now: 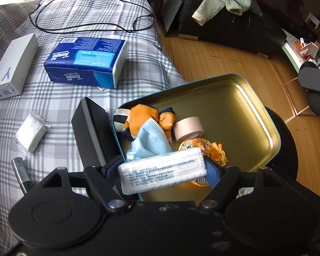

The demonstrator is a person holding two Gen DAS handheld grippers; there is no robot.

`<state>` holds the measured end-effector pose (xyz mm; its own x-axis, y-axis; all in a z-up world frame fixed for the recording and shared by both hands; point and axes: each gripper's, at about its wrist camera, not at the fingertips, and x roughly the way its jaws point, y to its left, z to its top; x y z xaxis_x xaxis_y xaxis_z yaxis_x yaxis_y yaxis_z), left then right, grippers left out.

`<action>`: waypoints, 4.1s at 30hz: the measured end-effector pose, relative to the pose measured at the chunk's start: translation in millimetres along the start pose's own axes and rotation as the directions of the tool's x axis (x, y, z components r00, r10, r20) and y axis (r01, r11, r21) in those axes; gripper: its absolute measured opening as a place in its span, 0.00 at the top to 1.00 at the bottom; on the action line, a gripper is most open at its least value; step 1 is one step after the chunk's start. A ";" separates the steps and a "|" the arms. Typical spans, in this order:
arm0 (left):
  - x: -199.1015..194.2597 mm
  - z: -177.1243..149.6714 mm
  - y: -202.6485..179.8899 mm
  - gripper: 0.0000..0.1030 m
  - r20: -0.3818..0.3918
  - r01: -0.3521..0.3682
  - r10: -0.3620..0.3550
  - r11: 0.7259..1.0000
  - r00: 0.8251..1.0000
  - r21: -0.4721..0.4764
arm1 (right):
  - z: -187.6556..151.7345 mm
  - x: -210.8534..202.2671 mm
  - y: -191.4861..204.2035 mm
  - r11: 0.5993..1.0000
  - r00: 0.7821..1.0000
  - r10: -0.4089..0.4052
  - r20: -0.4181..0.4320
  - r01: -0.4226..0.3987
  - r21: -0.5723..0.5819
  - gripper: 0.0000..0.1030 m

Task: Organize soft objects
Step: 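Carry the wet-wipe pack into the tin with the left tool and release, then withdraw the left tool from the tin back over the table, then grasp the bagged cotton pad stack with the right tool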

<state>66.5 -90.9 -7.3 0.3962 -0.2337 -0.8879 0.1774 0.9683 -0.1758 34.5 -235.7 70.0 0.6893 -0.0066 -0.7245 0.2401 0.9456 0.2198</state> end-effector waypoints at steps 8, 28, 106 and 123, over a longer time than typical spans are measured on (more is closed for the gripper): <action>30.6 -12.5 -18.4 0.21 -0.053 -0.014 0.017 0.998 0.998 0.061 | 1.8 5.6 -17.1 0.995 0.997 -0.071 -0.023 0.073 0.061 0.63; 12.5 -14.3 15.8 0.11 -0.014 -0.032 0.032 0.999 0.999 -0.001 | 8.5 21.1 -22.9 0.981 0.989 -0.137 -0.059 0.143 0.133 0.58; -45.2 -49.7 297.2 0.05 0.030 -0.236 0.316 0.763 0.948 -0.601 | -199.7 78.8 201.9 0.919 0.994 0.019 -0.104 -0.058 -0.390 0.39; -92.2 -52.8 304.8 0.05 0.149 -0.225 0.414 0.723 0.898 -0.653 | -164.3 144.6 258.1 0.945 0.994 0.104 -0.018 -0.104 -0.311 0.36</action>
<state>36.5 230.5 -1.4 0.5636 0.1775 -0.8068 -0.5489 0.8103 -0.2052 83.8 60.9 -85.4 0.6979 0.0972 -0.7096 -0.0575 0.9952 0.0798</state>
